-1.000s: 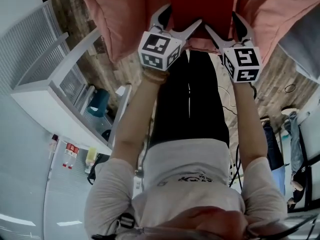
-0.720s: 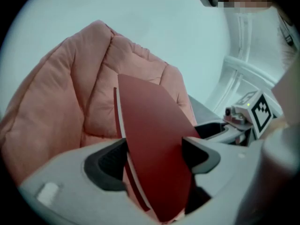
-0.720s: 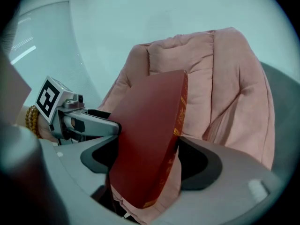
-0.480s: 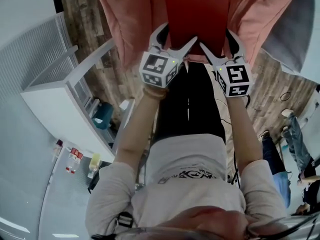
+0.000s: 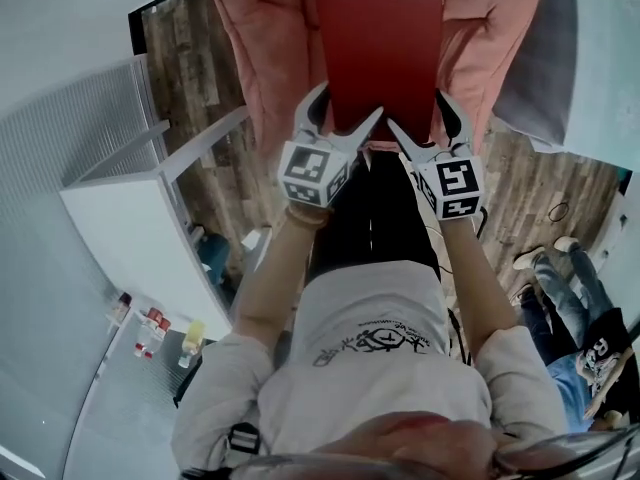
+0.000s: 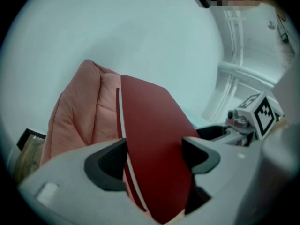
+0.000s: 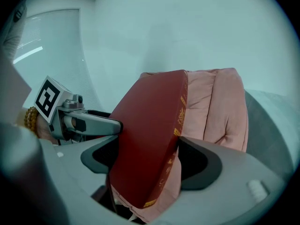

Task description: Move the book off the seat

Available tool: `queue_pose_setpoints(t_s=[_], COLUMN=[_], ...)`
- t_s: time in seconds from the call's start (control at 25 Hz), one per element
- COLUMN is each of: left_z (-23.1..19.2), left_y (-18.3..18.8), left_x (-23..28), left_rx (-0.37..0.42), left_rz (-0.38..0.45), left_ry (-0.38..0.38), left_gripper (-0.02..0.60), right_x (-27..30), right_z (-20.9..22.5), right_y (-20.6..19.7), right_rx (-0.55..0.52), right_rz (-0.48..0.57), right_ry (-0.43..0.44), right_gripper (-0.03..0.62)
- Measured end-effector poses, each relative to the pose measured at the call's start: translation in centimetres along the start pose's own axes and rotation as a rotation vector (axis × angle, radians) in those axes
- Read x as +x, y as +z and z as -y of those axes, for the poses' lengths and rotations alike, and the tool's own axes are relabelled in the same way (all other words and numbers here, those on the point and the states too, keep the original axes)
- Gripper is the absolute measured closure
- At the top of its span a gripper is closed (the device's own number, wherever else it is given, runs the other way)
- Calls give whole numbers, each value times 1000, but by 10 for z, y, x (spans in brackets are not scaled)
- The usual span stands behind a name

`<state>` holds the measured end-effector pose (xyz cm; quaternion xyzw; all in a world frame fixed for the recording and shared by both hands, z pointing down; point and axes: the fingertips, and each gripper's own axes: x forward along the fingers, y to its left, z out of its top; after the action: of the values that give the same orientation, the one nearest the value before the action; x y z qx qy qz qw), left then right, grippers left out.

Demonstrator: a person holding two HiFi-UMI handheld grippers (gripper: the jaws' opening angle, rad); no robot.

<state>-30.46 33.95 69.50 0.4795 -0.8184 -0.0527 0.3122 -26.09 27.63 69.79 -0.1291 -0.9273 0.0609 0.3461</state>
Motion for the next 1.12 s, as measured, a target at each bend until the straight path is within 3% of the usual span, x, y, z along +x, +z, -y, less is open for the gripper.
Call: queue_pose_setpoints(t_s=[0.4,1.12], left_z=[47,126], left_y=[68,195], left_x=[-45,-146], left_rx=[40,146], left_rz=[45,219], left_ry=[0,51], left_gripper=[222,223], right_x=[-69,-188], right_z=[-20,-71], right_y=[58,173], right_rx=[1,-83], right_rz=[73,247], right_ry=[-21,-30], right_gripper=[192,195])
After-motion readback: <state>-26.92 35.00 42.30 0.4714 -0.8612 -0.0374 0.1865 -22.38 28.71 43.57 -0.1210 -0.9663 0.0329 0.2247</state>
